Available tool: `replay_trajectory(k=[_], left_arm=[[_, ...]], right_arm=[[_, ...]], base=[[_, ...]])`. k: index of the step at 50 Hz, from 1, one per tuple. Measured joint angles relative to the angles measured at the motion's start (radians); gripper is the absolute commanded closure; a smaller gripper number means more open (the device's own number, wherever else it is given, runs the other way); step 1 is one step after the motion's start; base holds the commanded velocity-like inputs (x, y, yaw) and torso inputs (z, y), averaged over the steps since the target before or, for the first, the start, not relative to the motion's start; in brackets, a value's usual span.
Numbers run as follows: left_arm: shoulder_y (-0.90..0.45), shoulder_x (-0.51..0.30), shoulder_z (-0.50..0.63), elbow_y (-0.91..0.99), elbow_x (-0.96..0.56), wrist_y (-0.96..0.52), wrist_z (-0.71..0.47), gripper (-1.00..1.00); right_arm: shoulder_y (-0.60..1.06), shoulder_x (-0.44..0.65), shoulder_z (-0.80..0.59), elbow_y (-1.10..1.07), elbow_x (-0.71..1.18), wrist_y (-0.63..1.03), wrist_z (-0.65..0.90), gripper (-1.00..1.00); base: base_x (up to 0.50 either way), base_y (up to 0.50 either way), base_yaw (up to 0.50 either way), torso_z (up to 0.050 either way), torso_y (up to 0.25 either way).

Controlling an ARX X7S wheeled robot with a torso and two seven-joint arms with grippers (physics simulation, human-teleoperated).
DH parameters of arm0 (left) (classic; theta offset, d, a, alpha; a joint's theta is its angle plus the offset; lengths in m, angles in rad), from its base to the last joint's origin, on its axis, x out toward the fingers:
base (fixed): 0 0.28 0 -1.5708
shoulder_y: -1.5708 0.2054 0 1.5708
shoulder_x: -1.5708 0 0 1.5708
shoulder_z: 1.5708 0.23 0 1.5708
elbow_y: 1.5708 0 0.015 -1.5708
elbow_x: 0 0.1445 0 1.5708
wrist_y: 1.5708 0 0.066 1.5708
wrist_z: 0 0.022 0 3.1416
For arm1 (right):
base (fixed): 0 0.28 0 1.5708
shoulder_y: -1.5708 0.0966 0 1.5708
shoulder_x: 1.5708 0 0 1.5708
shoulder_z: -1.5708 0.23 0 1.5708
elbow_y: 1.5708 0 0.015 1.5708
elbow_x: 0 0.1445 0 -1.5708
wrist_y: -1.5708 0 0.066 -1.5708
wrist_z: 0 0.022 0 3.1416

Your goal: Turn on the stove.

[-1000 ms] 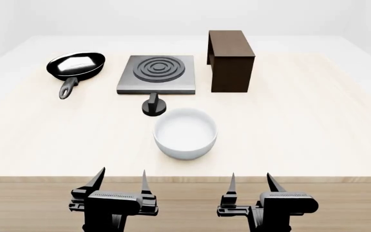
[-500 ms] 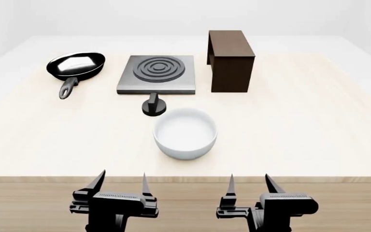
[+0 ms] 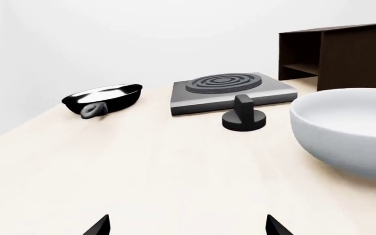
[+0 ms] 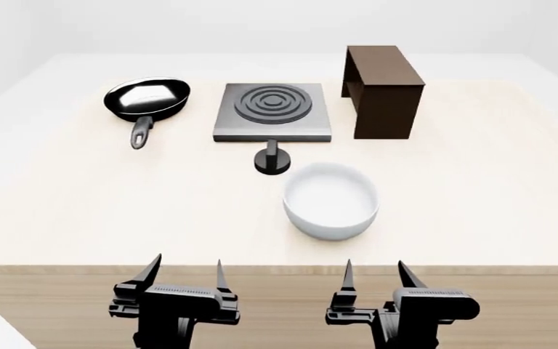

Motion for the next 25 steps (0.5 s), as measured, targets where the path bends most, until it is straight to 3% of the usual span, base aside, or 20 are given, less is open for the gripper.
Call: replay_trajectory(k=[25], left_arm=[[-0.007, -0.027, 0.030, -0.010, -0.028, 0.008, -0.031, -1.00]], right_arm=[[-0.002, 0.026, -0.036, 0.000, 0.036, -0.007, 0.028, -1.00]], base=[[0.00, 0.50, 0.00, 0.000, 0.000]])
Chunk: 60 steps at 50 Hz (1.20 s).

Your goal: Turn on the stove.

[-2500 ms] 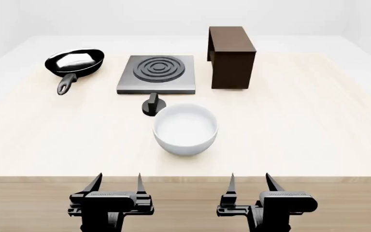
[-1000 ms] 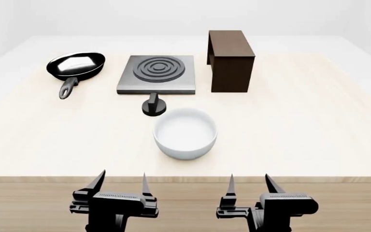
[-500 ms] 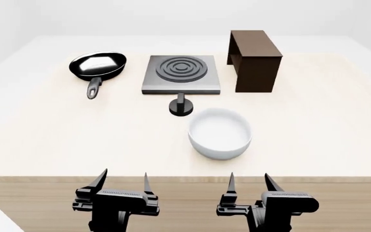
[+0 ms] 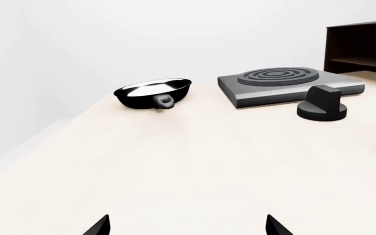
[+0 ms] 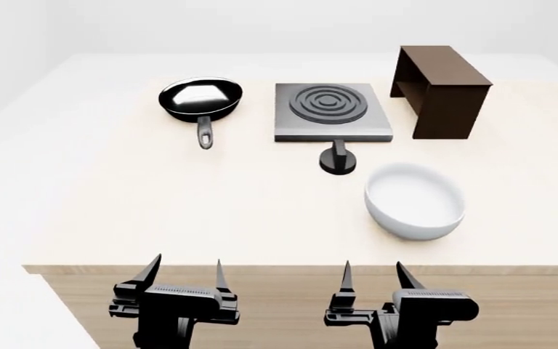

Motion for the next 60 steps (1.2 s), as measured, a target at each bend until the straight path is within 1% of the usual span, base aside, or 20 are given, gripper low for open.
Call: replay_trajectory(k=[15, 25, 34, 60], left_arm=[[-0.002, -0.016, 0.016, 0.003, -0.012, -0.002, -0.017, -1.00], [-0.003, -0.024, 0.026, 0.005, -0.020, -0.003, -0.026, -1.00], [-0.004, -0.030, 0.034, 0.006, -0.026, -0.003, -0.034, -1.00], [-0.005, -0.046, 0.054, 0.006, -0.045, 0.001, -0.054, -1.00]], right_arm=[[0.001, 0.013, -0.019, -0.001, 0.018, -0.003, 0.015, -1.00], [0.001, 0.022, -0.033, -0.002, 0.022, -0.004, 0.027, -1.00], [0.002, 0.027, -0.034, -0.007, 0.039, -0.002, 0.038, -1.00], [-0.006, 0.043, -0.037, -0.024, 0.112, -0.018, 0.036, -1.00]], base=[[0.00, 0.45, 0.00, 0.000, 0.000], [0.00, 0.15, 0.00, 0.000, 0.000], [0.01, 0.00, 0.00, 0.000, 0.000], [0.48, 0.00, 0.00, 0.000, 0.000]])
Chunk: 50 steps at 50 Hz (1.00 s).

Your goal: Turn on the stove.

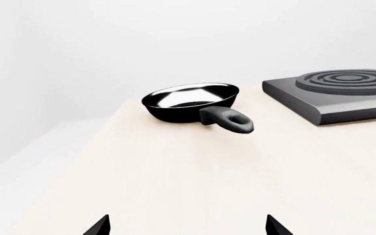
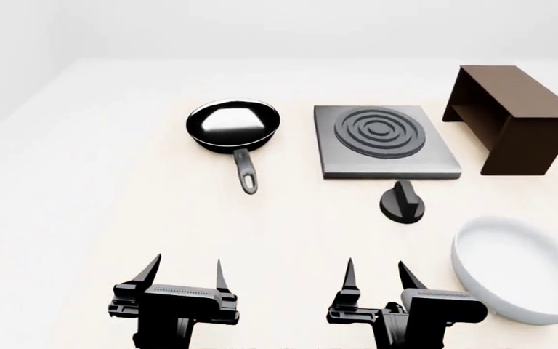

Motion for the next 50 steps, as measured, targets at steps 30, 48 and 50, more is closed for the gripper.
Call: replay_trajectory(k=[30, 48, 50], left_arm=[[-0.003, -0.017, 0.020, 0.001, -0.015, 0.002, -0.020, -1.00], [-0.007, -0.023, 0.027, -0.005, -0.026, 0.006, -0.032, -1.00], [-0.007, -0.024, 0.028, -0.006, -0.027, 0.007, -0.033, -1.00]], right_arm=[[0.007, 0.010, -0.017, 0.007, 0.007, -0.008, 0.041, -1.00], [0.041, 0.019, -0.020, -0.013, 0.017, 0.028, 0.077, -1.00], [0.055, 0.019, -0.022, -0.014, 0.016, 0.040, 0.084, -1.00]], base=[[0.23, 0.00, 0.00, 0.000, 0.000], [0.00, 0.00, 0.00, 0.000, 0.000], [0.00, 0.00, 0.00, 0.000, 0.000]])
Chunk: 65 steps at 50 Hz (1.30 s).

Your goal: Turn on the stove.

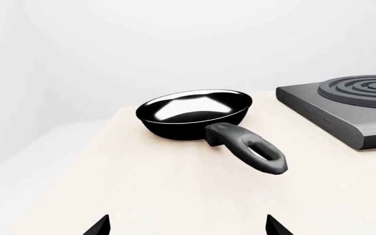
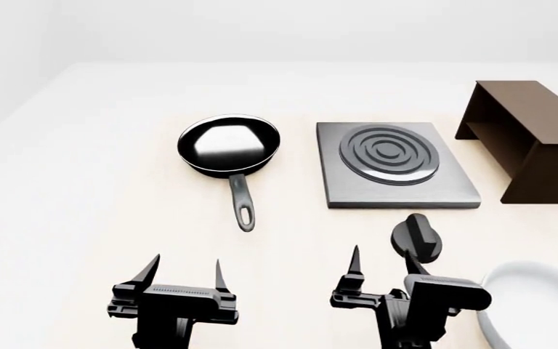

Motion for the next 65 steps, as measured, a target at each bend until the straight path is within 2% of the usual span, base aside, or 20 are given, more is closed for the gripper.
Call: replay_trajectory(k=[12, 29, 65], left_arm=[[-0.003, -0.005, 0.005, -0.006, -0.007, 0.005, -0.006, -1.00], [-0.003, -0.012, 0.014, -0.003, -0.014, 0.006, -0.016, -1.00], [0.006, -0.026, 0.029, 0.017, -0.028, 0.009, -0.040, -1.00]], right_arm=[[0.098, -0.009, -0.018, 0.061, -0.014, 0.050, 0.026, -1.00], [0.254, -0.040, 0.016, 0.257, 0.016, 0.083, 0.073, -1.00], [0.444, -0.082, -0.008, 0.558, 0.019, 0.086, 0.143, -1.00]], base=[[0.00, 0.00, 0.00, 0.000, 0.000], [0.00, 0.00, 0.00, 0.000, 0.000], [0.00, 0.00, 0.00, 0.000, 0.000]])
